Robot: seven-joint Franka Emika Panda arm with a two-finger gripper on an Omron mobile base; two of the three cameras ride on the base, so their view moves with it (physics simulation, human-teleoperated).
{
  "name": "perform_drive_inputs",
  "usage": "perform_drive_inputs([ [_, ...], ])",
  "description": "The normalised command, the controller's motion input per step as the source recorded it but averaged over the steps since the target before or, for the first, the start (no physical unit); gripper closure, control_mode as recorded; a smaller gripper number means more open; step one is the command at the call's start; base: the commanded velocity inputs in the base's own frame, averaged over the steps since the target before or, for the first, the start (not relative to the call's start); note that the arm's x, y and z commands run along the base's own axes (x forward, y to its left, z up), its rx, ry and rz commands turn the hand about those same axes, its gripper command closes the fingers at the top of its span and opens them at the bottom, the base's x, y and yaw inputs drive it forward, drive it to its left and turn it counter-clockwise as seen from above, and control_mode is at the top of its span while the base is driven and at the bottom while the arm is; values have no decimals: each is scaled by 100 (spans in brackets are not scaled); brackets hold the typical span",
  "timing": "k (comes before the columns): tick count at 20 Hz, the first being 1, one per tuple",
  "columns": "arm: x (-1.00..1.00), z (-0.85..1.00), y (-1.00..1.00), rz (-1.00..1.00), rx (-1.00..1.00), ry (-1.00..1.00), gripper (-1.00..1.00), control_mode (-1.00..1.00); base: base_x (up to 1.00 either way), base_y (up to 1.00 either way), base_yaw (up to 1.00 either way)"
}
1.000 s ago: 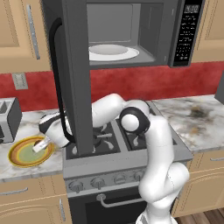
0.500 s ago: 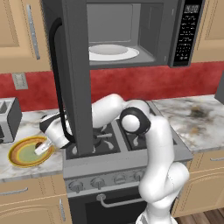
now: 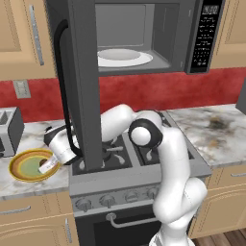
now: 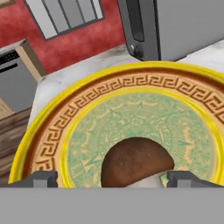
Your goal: Pick the mushroom from the microwave and place it on plate located on the counter.
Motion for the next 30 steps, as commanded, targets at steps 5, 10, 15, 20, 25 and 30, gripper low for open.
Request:
perform_drive_inputs([
  [5,3,0,0,0,0,0,-100,-100,0,0,0],
  [10,20,0,0,0,2,0,-100,-100,0,0,0],
  [15,28,13,0,0,8,-4,-100,-100,0,0,0],
  [20,7,17,0,0,7,-2,-100,-100,0,0,0],
  [25,-1,1,-37,-6,1,0,-100,-100,0,0,0],
  [30,-3,17,-60,-14,2,0,-100,-100,0,0,0],
])
